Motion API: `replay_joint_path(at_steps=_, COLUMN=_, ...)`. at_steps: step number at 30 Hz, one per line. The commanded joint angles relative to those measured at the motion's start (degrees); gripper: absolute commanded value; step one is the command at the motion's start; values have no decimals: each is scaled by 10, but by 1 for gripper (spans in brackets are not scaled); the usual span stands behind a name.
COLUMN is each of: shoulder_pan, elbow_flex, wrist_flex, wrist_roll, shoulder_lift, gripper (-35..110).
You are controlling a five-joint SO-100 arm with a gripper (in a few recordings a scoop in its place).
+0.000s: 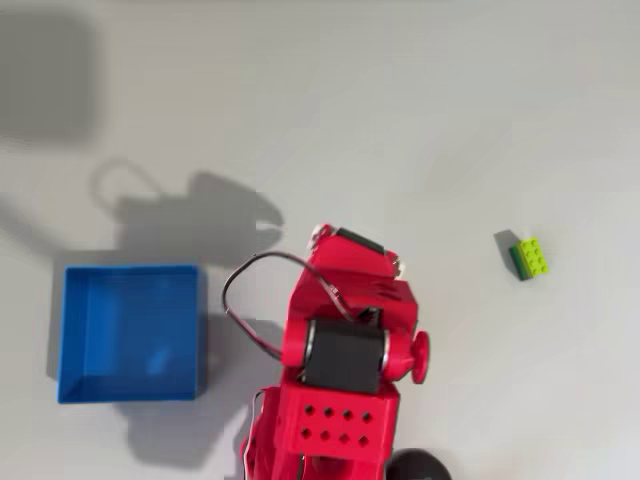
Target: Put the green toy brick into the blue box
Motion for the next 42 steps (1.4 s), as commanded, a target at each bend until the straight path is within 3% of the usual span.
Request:
replay_joint_path(at_steps=1, shoulder_pan=86, elbow_flex=-69, wrist_flex=12, wrist_roll=17, shoulder_lift=-55, gripper=0)
replay_joint_path(at_steps=18, shoulder_pan=335, elbow_flex=-251, wrist_flex=10, wrist_roll=-21, shoulder_lift=-346, gripper=13)
replay_joint_path(at_steps=36, shoulder_pan=417, elbow_flex=-389, wrist_flex=11, wrist_roll=-12, shoulder_lift=-543, gripper=38)
replay_joint_path(at_steps=42, shoulder_pan=426, elbow_flex=-430, wrist_flex=11, wrist_roll=5, shoulder_lift=-583, gripper=39)
